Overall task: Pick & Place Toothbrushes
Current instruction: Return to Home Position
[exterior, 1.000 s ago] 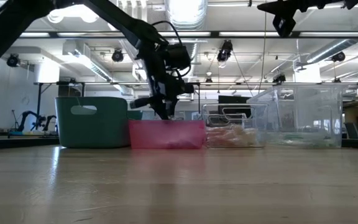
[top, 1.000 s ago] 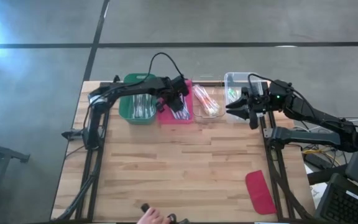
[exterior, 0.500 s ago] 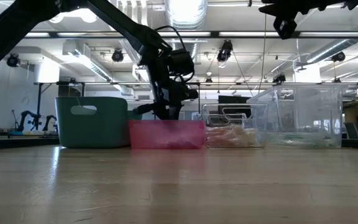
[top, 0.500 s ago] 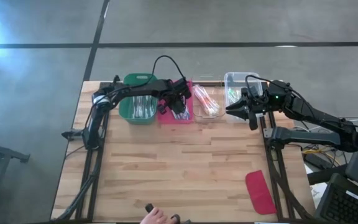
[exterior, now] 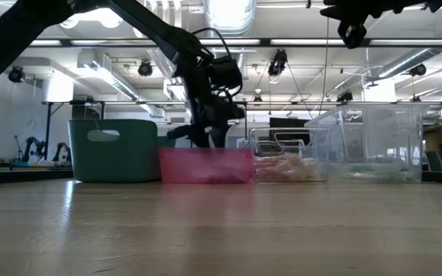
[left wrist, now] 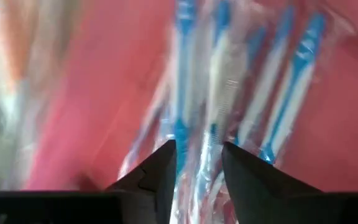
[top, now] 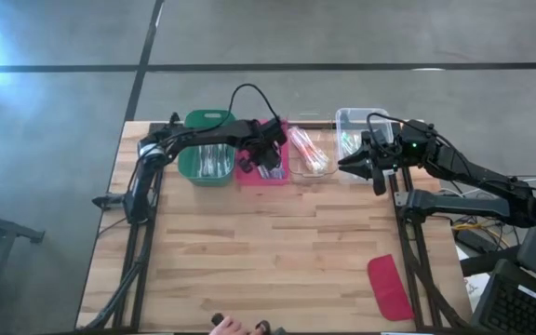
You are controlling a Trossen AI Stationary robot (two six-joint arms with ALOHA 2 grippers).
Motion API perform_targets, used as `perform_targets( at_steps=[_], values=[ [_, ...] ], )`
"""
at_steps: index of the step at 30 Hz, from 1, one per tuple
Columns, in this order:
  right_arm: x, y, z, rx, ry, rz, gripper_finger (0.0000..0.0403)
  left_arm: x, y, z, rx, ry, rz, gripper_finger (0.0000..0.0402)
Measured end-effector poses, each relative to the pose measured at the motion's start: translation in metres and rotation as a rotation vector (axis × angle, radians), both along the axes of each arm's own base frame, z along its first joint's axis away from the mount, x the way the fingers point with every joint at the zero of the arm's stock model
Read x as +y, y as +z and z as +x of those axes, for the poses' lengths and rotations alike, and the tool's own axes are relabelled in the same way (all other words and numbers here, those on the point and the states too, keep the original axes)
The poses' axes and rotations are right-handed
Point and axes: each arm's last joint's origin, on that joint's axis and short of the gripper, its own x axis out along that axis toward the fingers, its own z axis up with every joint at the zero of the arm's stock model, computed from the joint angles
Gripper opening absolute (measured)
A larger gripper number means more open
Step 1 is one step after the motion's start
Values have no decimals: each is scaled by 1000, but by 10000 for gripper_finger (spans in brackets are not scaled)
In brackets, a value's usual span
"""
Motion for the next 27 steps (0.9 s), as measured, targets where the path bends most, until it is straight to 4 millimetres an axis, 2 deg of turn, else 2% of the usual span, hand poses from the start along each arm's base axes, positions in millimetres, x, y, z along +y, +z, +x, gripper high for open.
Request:
perform_targets(
  at_steps=[2, 5, 8, 13, 16, 18, 21, 24, 27],
  values=[
    [0, 0, 0, -2, 0, -1, 89, -4, 10, 2, -41, 63, -5, 137],
    [0, 1, 0, -14, 1, -14, 95, -13, 36, 1, -144, 153, -42, 137],
    [0, 4, 1, -43, 5, -42, 91, -28, 68, 0, -300, 261, -174, 125],
    [-3, 9, 7, -105, 17, -139, 57, -61, 128, -12, -601, 346, -455, 61],
    [-4, 11, 14, -137, 33, -187, 30, -84, 151, -24, -694, 374, -545, 13],
    [-3, 10, 22, -149, 46, -224, 14, -101, 161, -32, -743, 387, -599, 8],
    [0, 5, 38, -143, 38, -275, 11, -128, 171, -44, -869, 405, -620, 4],
    [7, -3, 57, -121, 49, -326, 9, -152, 164, -56, -965, 417, -579, 3],
    [18, -11, 69, -82, 73, -358, 8, -175, 150, -76, -1005, 407, -604, 2]
  ],
)
